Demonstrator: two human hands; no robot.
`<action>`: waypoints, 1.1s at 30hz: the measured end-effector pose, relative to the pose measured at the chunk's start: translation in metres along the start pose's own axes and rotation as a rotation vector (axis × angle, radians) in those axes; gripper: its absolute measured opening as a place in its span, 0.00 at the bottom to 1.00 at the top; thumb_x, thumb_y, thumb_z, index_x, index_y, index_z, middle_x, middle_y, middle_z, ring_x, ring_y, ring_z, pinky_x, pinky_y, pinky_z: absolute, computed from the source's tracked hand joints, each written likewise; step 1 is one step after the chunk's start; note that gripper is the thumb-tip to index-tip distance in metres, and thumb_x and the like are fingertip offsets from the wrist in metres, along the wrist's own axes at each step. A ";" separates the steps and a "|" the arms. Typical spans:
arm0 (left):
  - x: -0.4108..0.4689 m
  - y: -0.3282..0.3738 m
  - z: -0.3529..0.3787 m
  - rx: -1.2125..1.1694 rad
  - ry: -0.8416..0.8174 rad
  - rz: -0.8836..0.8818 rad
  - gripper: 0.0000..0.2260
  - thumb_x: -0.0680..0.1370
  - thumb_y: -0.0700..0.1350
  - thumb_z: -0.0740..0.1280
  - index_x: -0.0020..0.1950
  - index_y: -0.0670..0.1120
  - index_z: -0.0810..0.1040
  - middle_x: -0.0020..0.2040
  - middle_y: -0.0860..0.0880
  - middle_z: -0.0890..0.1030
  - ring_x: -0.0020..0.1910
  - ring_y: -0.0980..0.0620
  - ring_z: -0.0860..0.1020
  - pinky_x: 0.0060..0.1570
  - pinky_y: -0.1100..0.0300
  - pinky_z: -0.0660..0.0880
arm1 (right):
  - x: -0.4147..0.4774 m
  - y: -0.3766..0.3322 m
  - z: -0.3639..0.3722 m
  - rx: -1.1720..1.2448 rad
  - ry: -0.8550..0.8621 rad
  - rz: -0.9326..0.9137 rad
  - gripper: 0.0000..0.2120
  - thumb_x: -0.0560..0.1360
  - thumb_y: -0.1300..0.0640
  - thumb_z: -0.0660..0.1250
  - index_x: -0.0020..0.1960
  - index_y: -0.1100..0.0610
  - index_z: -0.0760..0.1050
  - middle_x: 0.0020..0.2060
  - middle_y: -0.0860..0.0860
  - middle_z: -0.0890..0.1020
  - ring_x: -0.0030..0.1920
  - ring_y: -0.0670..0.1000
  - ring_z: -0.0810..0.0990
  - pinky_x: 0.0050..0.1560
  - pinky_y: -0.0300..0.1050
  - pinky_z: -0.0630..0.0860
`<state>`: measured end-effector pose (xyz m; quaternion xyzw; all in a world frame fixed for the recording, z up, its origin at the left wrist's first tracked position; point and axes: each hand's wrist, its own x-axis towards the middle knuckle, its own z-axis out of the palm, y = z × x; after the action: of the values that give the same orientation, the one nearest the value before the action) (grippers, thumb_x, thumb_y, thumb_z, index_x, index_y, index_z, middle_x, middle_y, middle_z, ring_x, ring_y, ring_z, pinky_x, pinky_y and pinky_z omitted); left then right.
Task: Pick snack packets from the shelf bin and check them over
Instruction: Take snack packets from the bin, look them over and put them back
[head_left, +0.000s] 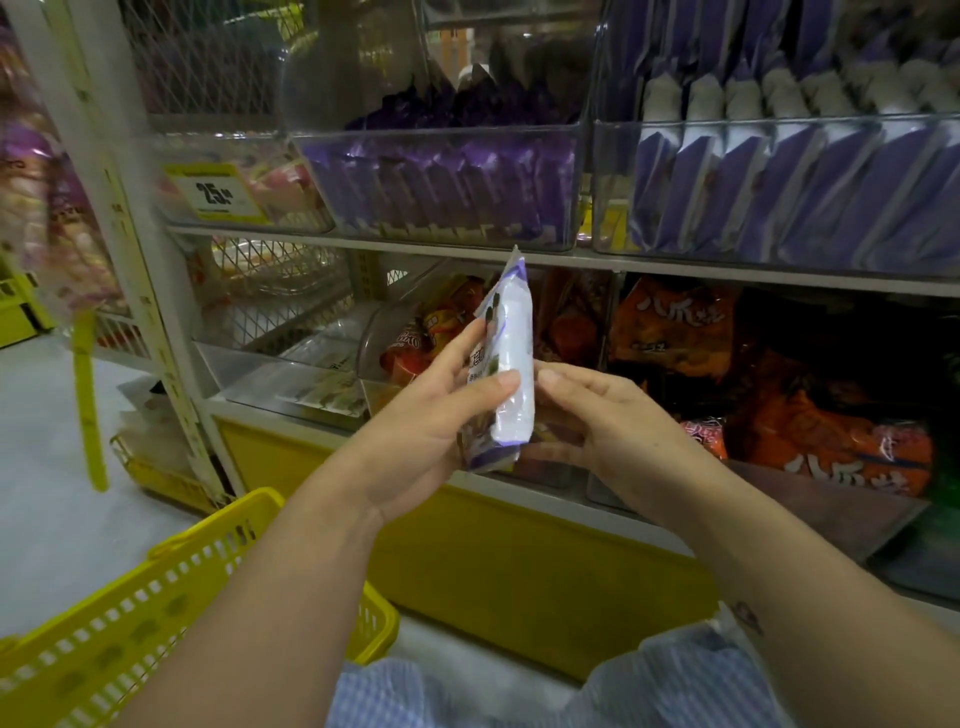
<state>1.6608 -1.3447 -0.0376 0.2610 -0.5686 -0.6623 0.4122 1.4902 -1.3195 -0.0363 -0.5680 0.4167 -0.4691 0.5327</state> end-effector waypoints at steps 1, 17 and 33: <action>-0.001 0.002 0.000 -0.069 -0.022 -0.004 0.34 0.74 0.43 0.72 0.77 0.54 0.62 0.51 0.52 0.82 0.41 0.56 0.83 0.35 0.62 0.77 | 0.001 0.000 -0.001 -0.011 0.034 -0.009 0.13 0.80 0.54 0.60 0.62 0.50 0.77 0.55 0.50 0.84 0.57 0.50 0.82 0.58 0.50 0.78; -0.005 0.004 -0.009 0.012 -0.028 0.068 0.21 0.75 0.40 0.70 0.66 0.50 0.75 0.62 0.46 0.81 0.61 0.47 0.79 0.52 0.54 0.79 | 0.001 0.002 -0.020 -0.139 0.187 -0.214 0.27 0.60 0.48 0.76 0.57 0.44 0.72 0.50 0.47 0.84 0.52 0.48 0.83 0.48 0.48 0.82; -0.002 0.009 -0.014 0.526 0.165 0.445 0.14 0.69 0.44 0.73 0.49 0.62 0.80 0.45 0.61 0.83 0.46 0.63 0.81 0.45 0.70 0.74 | -0.006 -0.006 -0.011 -0.693 0.272 -0.549 0.33 0.68 0.55 0.77 0.66 0.37 0.67 0.53 0.37 0.79 0.55 0.38 0.77 0.56 0.34 0.74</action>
<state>1.6750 -1.3505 -0.0322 0.2807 -0.7273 -0.3638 0.5098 1.4777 -1.3151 -0.0306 -0.7353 0.4491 -0.4960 0.1078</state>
